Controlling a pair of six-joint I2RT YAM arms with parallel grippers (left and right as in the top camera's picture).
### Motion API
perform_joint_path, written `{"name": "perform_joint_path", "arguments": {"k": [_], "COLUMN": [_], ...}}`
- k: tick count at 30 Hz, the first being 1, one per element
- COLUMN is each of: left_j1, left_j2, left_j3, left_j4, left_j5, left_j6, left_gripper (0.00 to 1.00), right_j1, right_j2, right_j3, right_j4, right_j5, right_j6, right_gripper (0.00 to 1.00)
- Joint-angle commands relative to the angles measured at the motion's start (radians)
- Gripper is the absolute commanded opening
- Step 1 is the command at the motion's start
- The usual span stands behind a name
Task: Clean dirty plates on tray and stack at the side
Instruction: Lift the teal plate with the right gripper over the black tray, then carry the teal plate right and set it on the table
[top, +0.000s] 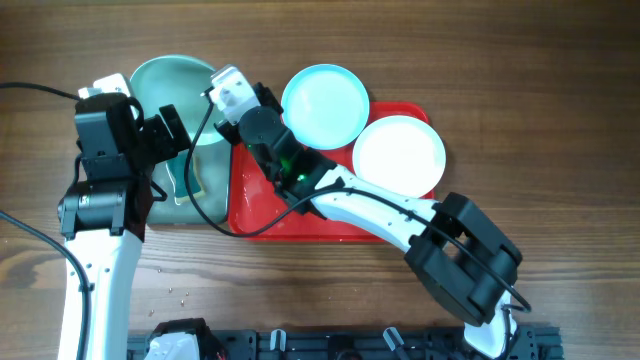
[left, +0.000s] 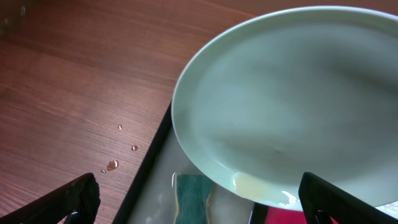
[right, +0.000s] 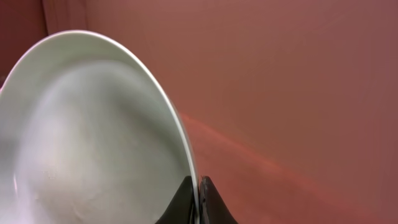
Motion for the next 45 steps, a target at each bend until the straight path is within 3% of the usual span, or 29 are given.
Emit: {"name": "perform_joint_path", "arguments": {"k": [1, 6, 13, 16, 19, 24, 28, 31, 35, 38, 41, 45], "left_j1": [0.005, 0.005, 0.005, 0.005, 0.005, 0.005, 0.005, 0.005, 0.005, 0.005, 0.005, 0.005], "left_j2": [-0.002, -0.002, -0.002, -0.002, -0.002, -0.002, -0.002, -0.002, -0.002, -0.002, -0.002, -0.002], "left_j3": [0.012, 0.012, 0.012, 0.012, 0.012, 0.012, 0.012, 0.012, 0.012, 0.012, 0.012, 0.012], "left_j4": [0.002, 0.001, 0.001, 0.001, 0.001, 0.001, 0.001, 0.001, 0.001, 0.001, 0.001, 0.001], "left_j5": [-0.009, -0.009, -0.009, -0.009, -0.009, -0.009, -0.009, -0.009, -0.009, -0.009, -0.009, -0.009], "left_j6": [-0.002, -0.003, -0.003, -0.003, -0.003, -0.003, -0.003, -0.003, -0.003, -0.003, -0.003, -0.003], "left_gripper": [1.00, 1.00, 1.00, 1.00, 1.00, 1.00, 1.00, 1.00, 1.00, 1.00, 1.00, 1.00], "right_j1": [0.010, 0.017, 0.031, 0.031, 0.022, -0.008, -0.041, -0.131, -0.293, -0.421, -0.588, -0.843], "right_j2": [0.013, 0.013, 0.013, 0.013, 0.013, 0.013, 0.011, -0.049, -0.200, -0.311, -0.428, -0.513], "right_j3": [0.019, 0.019, 0.019, 0.019, 0.019, 0.019, 0.019, 0.019, 0.019, 0.019, 0.019, 0.019], "right_j4": [0.071, 0.186, 0.226, 0.225, 0.212, -0.159, -0.309, -0.376, -0.618, -0.852, -1.048, -1.246], "right_j5": [0.015, 0.013, -0.011, -0.008, 0.020, 0.024, -0.136, -0.397, -0.613, -0.623, -0.621, -0.622], "right_j6": [-0.238, -0.410, -0.438, -0.389, -0.174, 0.378, 0.486, 0.586, 0.610, 0.589, 0.455, 0.451], "right_gripper": [0.05, 0.04, 0.04, 0.04, 0.04, 0.04, 0.04, 0.04, 0.06, 0.04, 0.04, 0.04]}}
